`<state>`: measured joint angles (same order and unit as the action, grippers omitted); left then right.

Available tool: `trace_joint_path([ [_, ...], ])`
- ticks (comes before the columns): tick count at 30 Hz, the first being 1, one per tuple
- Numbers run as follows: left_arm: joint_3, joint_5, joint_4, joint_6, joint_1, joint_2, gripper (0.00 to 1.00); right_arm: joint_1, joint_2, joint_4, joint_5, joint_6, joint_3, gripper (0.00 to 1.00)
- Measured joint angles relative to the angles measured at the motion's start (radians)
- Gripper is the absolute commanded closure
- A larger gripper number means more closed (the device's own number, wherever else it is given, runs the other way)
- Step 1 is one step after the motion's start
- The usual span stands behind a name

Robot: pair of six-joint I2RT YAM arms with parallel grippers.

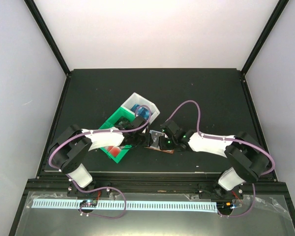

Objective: Put the credit cards into the card holder
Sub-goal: Turn over the card slot in the card holder.

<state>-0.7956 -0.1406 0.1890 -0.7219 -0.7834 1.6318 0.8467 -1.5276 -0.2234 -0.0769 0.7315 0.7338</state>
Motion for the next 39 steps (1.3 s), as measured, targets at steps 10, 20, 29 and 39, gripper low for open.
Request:
trace_joint_path([
  [10, 0.009, -0.015, -0.017, -0.001, 0.005, -0.002, 0.62, 0.000, -0.100, 0.022, -0.015, 0.004, 0.039, 0.90],
  [20, 0.014, -0.036, -0.027, 0.000, 0.015, -0.003, 0.65, 0.004, -0.110, 0.006, 0.017, 0.022, 0.050, 0.92],
  [29, 0.019, -0.060, -0.037, 0.002, 0.018, -0.026, 0.66, 0.005, -0.111, 0.006, 0.021, 0.033, 0.050, 0.92],
  [39, 0.021, -0.058, -0.038, 0.012, 0.018, -0.050, 0.52, 0.005, -0.111, 0.007, 0.022, 0.033, 0.050, 0.92],
])
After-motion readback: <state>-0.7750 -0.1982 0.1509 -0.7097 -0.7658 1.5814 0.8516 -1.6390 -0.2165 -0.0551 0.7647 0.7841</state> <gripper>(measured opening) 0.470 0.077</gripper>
